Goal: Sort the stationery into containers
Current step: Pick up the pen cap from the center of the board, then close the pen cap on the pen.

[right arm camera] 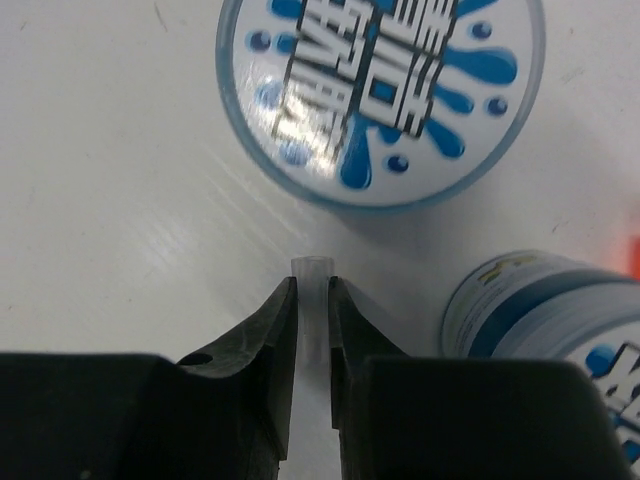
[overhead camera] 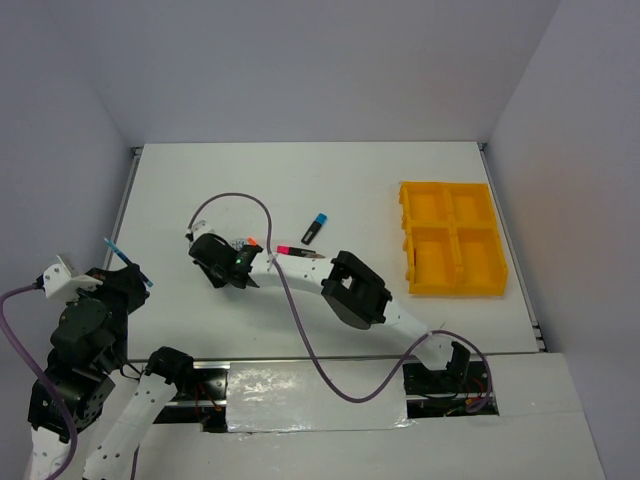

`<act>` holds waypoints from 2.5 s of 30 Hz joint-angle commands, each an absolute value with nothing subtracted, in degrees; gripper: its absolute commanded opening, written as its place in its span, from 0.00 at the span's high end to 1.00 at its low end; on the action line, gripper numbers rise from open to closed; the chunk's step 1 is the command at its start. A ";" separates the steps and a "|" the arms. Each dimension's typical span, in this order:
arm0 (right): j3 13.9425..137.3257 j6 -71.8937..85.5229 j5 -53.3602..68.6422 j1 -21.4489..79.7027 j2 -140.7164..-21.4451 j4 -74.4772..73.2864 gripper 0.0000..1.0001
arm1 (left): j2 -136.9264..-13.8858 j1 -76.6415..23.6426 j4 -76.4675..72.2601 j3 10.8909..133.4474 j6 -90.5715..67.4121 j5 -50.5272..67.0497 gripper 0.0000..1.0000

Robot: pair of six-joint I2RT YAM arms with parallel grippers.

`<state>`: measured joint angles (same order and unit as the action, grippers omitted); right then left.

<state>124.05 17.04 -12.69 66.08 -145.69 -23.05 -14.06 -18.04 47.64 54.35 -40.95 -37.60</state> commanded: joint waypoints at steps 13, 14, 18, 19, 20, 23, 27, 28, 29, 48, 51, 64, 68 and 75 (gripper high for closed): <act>91.45 18.81 -6.07 68.91 -113.69 -10.20 0.95 | -14.94 -18.19 44.48 54.05 -38.15 -34.46 1.00; 89.14 18.98 -6.24 68.91 -110.86 -8.98 0.96 | -15.03 -18.19 43.17 53.88 -37.45 -33.41 1.00; 75.09 19.86 -11.32 68.82 -94.34 -1.51 0.97 | -17.40 -18.19 38.33 52.48 -32.80 -21.58 1.00; 70.10 20.39 -14.99 68.82 -87.96 -0.71 0.99 | -18.19 -18.19 37.54 52.38 -32.61 -19.62 1.00; 68.22 20.65 -17.03 68.73 -85.28 -0.36 1.00 | -19.85 -18.19 36.22 52.12 -32.52 -17.51 1.00; 60.76 21.53 -24.85 68.47 -72.91 -0.44 1.00 | -23.36 -18.19 30.36 48.54 -33.92 -5.48 1.00; 55.21 22.24 -29.26 66.72 -64.19 -0.18 1.00 | -25.84 -18.19 17.28 40.64 -36.99 12.08 1.00; 54.59 22.58 -29.79 66.27 -62.94 -0.18 1.00 | -26.01 -18.19 14.96 39.21 -37.70 13.78 1.00; 53.36 22.76 -31.54 66.10 -60.67 -0.26 1.00 | -26.10 -18.19 12.24 36.24 -38.49 16.15 1.00; 43.25 23.47 -35.86 65.92 -49.39 26.69 1.00 | -42.18 -39.37 -28.73 24.08 -43.24 24.79 1.00; 41.40 22.41 -34.55 66.00 -49.13 31.79 1.00 | -44.20 -41.39 -30.93 24.34 -42.98 23.82 1.00; 36.83 25.66 -31.20 66.00 -49.48 34.45 1.00 | -45.61 -44.74 -34.98 25.23 -42.54 22.94 1.00; 36.13 26.28 -30.23 65.92 -49.92 34.63 1.00 | -46.05 -45.00 -36.91 25.14 -43.06 23.64 1.00; 34.19 27.42 -30.24 65.92 -49.75 35.42 1.00 | -46.32 -45.18 -37.53 25.22 -43.15 23.47 1.00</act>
